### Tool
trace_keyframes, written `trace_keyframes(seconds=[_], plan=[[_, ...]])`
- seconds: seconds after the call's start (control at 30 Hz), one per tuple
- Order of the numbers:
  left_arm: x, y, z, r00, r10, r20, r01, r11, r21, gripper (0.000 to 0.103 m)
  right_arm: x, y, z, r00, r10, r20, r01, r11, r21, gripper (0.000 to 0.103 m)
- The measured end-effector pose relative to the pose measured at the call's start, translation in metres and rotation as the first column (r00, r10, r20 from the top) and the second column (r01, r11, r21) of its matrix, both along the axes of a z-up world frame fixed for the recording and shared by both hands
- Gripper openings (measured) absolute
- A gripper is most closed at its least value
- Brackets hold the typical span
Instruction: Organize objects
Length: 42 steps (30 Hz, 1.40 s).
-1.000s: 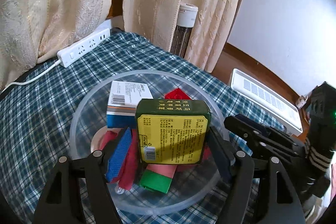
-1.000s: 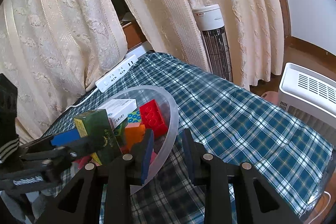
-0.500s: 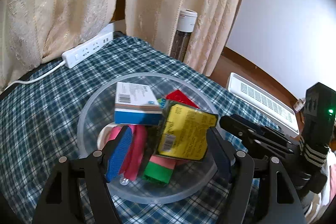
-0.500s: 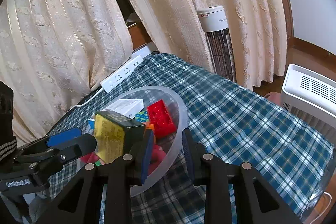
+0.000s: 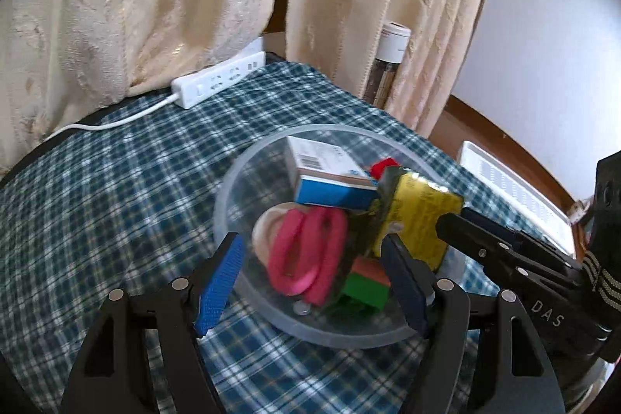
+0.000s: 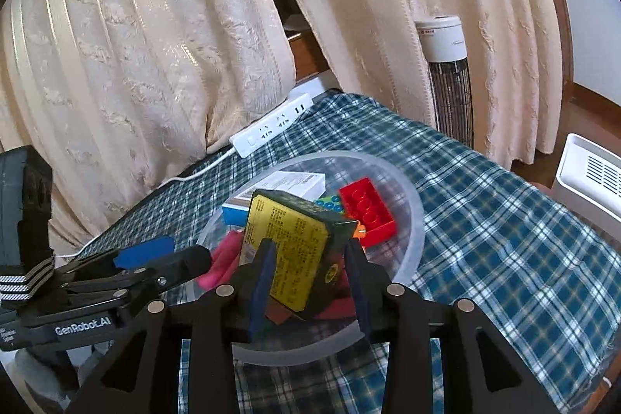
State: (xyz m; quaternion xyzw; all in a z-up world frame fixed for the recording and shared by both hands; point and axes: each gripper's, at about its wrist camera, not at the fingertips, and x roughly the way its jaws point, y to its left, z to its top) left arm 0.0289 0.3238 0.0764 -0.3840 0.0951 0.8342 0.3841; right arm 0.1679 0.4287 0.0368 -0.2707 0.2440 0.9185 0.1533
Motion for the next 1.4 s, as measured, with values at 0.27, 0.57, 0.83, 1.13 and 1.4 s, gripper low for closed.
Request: trace_keyframes(seconds=[0.27,0.57,0.83,1.13,1.4], plan=[[-0.007,-0.014,-0.006,0.999,0.051,0.014,-0.051,0.999,-0.012,0.074,-0.02,-0.002,-0.003,0.999,-0.02,0.04,0.019,1.0,0.024,0.05],[-0.01,-0.028,-0.016,0.995,0.098,0.03,-0.096,0.994,-0.046,0.075,-0.014,-0.011,0.001,0.997,-0.039,0.067,0.037,0.999,0.037,0.065],[-0.006,-0.043,-0.013,0.994,0.105,0.04,-0.104,0.994,-0.035,0.083,0.003,-0.024,0.006,0.994,-0.093,0.057,0.09,0.994,0.056,0.098],[-0.002,-0.057,-0.009,0.992,0.122,0.02,-0.122,0.992,-0.041,0.089,0.008,-0.04,0.011,0.981,-0.171,0.091,0.156,0.975,0.157,0.103],[-0.008,-0.079,-0.006,0.982,0.187,0.009,-0.187,0.982,-0.021,0.094,0.008,-0.052,0.007,0.975,-0.175,0.133,0.152,0.974,0.17,0.103]])
